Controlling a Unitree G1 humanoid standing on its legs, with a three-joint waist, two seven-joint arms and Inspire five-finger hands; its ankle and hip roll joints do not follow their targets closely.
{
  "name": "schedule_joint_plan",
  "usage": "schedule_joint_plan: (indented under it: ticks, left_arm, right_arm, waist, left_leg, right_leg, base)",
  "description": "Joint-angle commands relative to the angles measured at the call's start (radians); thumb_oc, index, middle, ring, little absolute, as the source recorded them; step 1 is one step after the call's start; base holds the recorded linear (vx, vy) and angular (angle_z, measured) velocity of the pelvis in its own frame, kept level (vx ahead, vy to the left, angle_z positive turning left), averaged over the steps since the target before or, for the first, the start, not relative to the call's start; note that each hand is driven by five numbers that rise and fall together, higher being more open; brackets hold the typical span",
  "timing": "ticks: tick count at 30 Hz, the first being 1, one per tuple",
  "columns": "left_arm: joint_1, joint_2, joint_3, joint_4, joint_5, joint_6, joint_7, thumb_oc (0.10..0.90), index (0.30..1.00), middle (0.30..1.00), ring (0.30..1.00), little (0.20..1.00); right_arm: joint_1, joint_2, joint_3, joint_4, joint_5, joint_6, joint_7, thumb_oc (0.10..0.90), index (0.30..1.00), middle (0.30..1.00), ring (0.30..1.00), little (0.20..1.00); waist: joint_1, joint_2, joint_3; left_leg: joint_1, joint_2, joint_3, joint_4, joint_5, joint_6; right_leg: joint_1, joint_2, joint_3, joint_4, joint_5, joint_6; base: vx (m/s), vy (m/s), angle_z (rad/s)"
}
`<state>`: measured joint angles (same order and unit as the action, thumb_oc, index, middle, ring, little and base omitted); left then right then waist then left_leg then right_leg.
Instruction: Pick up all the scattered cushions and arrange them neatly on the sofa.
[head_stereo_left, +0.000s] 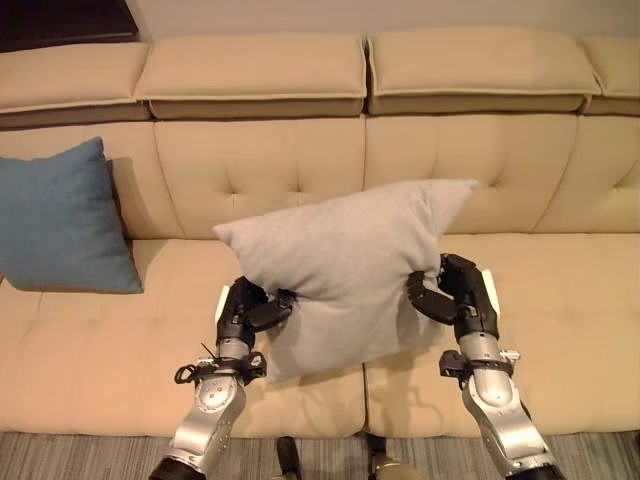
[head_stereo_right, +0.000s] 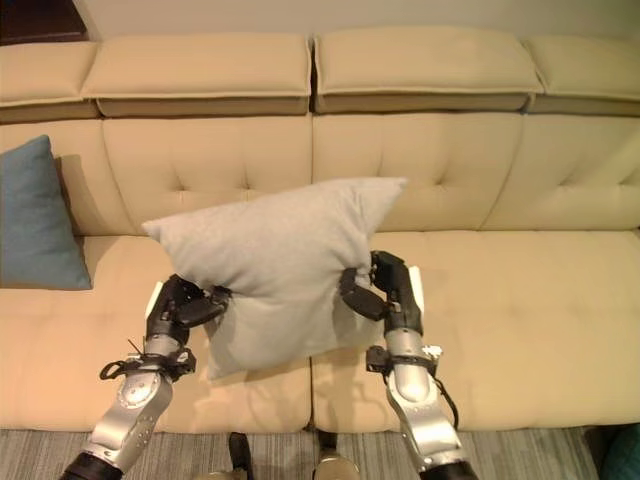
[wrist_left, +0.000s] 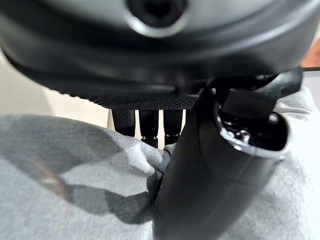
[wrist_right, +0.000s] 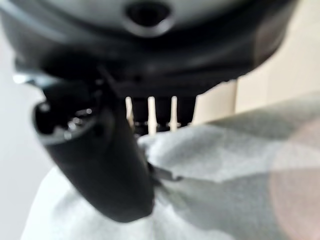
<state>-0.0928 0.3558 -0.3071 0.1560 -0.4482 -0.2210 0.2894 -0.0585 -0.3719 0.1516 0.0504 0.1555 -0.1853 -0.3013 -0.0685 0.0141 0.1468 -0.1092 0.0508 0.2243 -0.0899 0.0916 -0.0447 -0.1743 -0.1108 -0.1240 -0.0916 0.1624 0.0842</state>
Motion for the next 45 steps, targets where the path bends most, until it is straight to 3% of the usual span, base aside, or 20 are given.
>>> schedule_joint_plan:
  ticks: [1, 7, 13, 19, 30, 31, 32, 41, 42, 43, 44, 45]
  left_arm:
    - [-0.306, -0.043, -0.085, -0.042, 0.114, -0.163, 0.005, 0.400, 0.300, 0.300, 0.300, 0.300]
    - [-0.700, -0.013, -0.177, 0.205, 0.126, -0.182, 0.111, 0.400, 0.300, 0.300, 0.300, 0.300]
    - [-0.885, 0.025, -0.197, 0.304, 0.132, -0.199, 0.159, 0.400, 0.300, 0.300, 0.300, 0.300]
    - [-1.013, 0.039, -0.223, 0.409, 0.140, -0.206, 0.198, 0.400, 0.300, 0.300, 0.300, 0.300]
    - [-1.194, 0.106, -0.282, 0.657, 0.107, -0.195, 0.182, 0.400, 0.300, 0.300, 0.300, 0.300]
    - [-1.246, 0.130, -0.295, 0.714, 0.112, -0.184, 0.178, 0.673, 0.709, 0.709, 0.709, 0.709]
    - [-1.267, 0.137, -0.297, 0.735, 0.113, -0.181, 0.175, 0.800, 0.900, 0.900, 0.900, 0.900]
    - [-1.207, 0.155, -0.259, 0.692, 0.088, -0.197, 0.170, 0.800, 0.900, 0.900, 0.900, 0.900]
    - [-1.205, 0.154, -0.260, 0.696, 0.092, -0.196, 0.170, 0.800, 0.900, 0.900, 0.900, 0.900]
    - [-1.204, 0.154, -0.258, 0.703, 0.094, -0.195, 0.169, 0.800, 0.900, 0.900, 0.900, 0.900]
    - [-1.199, 0.159, -0.248, 0.707, 0.092, -0.194, 0.170, 0.800, 0.900, 0.900, 0.900, 0.900]
    - [-1.196, 0.165, -0.240, 0.705, 0.092, -0.193, 0.171, 0.800, 0.900, 0.900, 0.900, 0.900]
  right_arm:
    - [-0.231, 0.013, 0.013, -0.031, -0.074, -0.152, -0.063, 0.400, 0.300, 0.300, 0.300, 0.300]
    - [-0.566, -0.011, 0.109, 0.146, -0.106, -0.144, -0.177, 0.400, 0.300, 0.300, 0.300, 0.300]
    - [-0.777, -0.057, 0.138, 0.243, -0.111, -0.149, -0.231, 0.400, 0.300, 0.300, 0.300, 0.300]
    - [-0.934, -0.101, 0.187, 0.354, -0.107, -0.155, -0.269, 0.400, 0.300, 0.300, 0.300, 0.300]
    - [-1.099, -0.105, 0.294, 0.521, -0.088, -0.165, -0.270, 0.400, 0.300, 0.300, 0.300, 0.300]
    - [-1.134, -0.113, 0.306, 0.535, -0.103, -0.168, -0.283, 0.400, 0.300, 0.300, 0.300, 0.300]
    - [-1.146, -0.121, 0.312, 0.544, -0.115, -0.166, -0.287, 0.400, 0.300, 0.300, 0.300, 0.300]
    - [-1.126, -0.151, 0.286, 0.581, -0.166, -0.138, -0.336, 0.400, 0.300, 0.300, 0.300, 0.300]
    - [-1.124, -0.154, 0.282, 0.586, -0.177, -0.138, -0.343, 0.469, 0.404, 0.404, 0.404, 0.404]
    - [-1.124, -0.157, 0.276, 0.592, -0.183, -0.134, -0.348, 0.681, 0.721, 0.721, 0.721, 0.721]
    - [-1.120, -0.165, 0.269, 0.596, -0.198, -0.128, -0.361, 0.800, 0.900, 0.900, 0.900, 0.900]
    - [-1.117, -0.170, 0.261, 0.591, -0.207, -0.126, -0.369, 0.800, 0.900, 0.900, 0.900, 0.900]
  waist:
    - [-0.002, -0.009, -0.104]
    - [-0.003, -0.005, -0.103]
    - [-0.002, 0.007, -0.108]
    - [0.008, 0.011, -0.108]
    - [0.009, 0.019, -0.097]
    - [0.005, 0.025, -0.093]
    - [0.004, 0.026, -0.092]
    - [0.005, 0.036, -0.094]
    - [0.005, 0.037, -0.098]
    - [0.003, 0.036, -0.103]
    - [0.002, 0.036, -0.109]
    - [0.002, 0.037, -0.113]
  left_leg:
    - [-0.044, 0.022, -0.003, 0.003, -0.062, -0.019]
    - [-0.205, 0.019, -0.033, 0.003, -0.019, -0.031]
    - [-0.297, 0.013, -0.063, 0.003, 0.002, -0.041]
    - [-0.363, 0.010, -0.081, 0.003, 0.022, -0.058]
    - [-0.473, 0.010, -0.093, 0.003, 0.052, -0.070]
    - [-0.506, 0.009, -0.095, 0.003, 0.061, -0.072]
    - [-0.522, 0.009, -0.098, 0.003, 0.063, -0.073]
    - [-0.599, 0.008, -0.104, 0.003, 0.078, -0.074]
    - [-0.603, 0.007, -0.106, 0.003, 0.078, -0.075]
    - [-0.608, 0.008, -0.107, 0.003, 0.079, -0.075]
    - [-0.611, 0.006, -0.110, 0.003, 0.079, -0.076]
    - [-0.613, 0.005, -0.109, 0.003, 0.079, -0.077]
  right_leg:
    - [-0.020, 0.009, 0.011, 0.004, -0.107, 0.084]
    - [-0.179, 0.012, 0.024, 0.004, -0.064, 0.088]
    - [-0.261, 0.004, 0.011, 0.004, -0.049, 0.086]
    - [-0.321, 0.000, 0.001, 0.004, -0.040, 0.086]
    - [-0.435, 0.000, 0.007, 0.004, -0.016, 0.094]
    - [-0.468, 0.002, 0.009, 0.004, -0.008, 0.097]
    - [-0.484, 0.001, 0.010, 0.004, -0.005, 0.097]
    - [-0.566, -0.004, 0.012, 0.004, 0.010, 0.102]
    - [-0.570, -0.005, 0.012, 0.004, 0.011, 0.102]
    - [-0.576, -0.005, 0.012, 0.004, 0.012, 0.102]
    - [-0.580, -0.005, 0.013, 0.004, 0.013, 0.103]
    - [-0.582, -0.006, 0.011, 0.004, 0.013, 0.103]
  base:
    - [-0.07, 0.026, -0.06]
    - [-0.07, -0.007, -0.07]
    - [0.00, 0.004, -0.02]
    - [0.00, -0.005, 0.01]
    - [-0.02, -0.003, 0.05]
    - [-0.07, 0.015, 0.00]
    - [-0.07, 0.020, 0.00]
    - [-0.02, 0.003, 0.10]
    - [0.00, -0.013, -0.65]
    - [-0.02, -0.016, -0.51]
    - [-0.02, -0.012, -0.15]
    - [0.00, 0.000, 0.00]
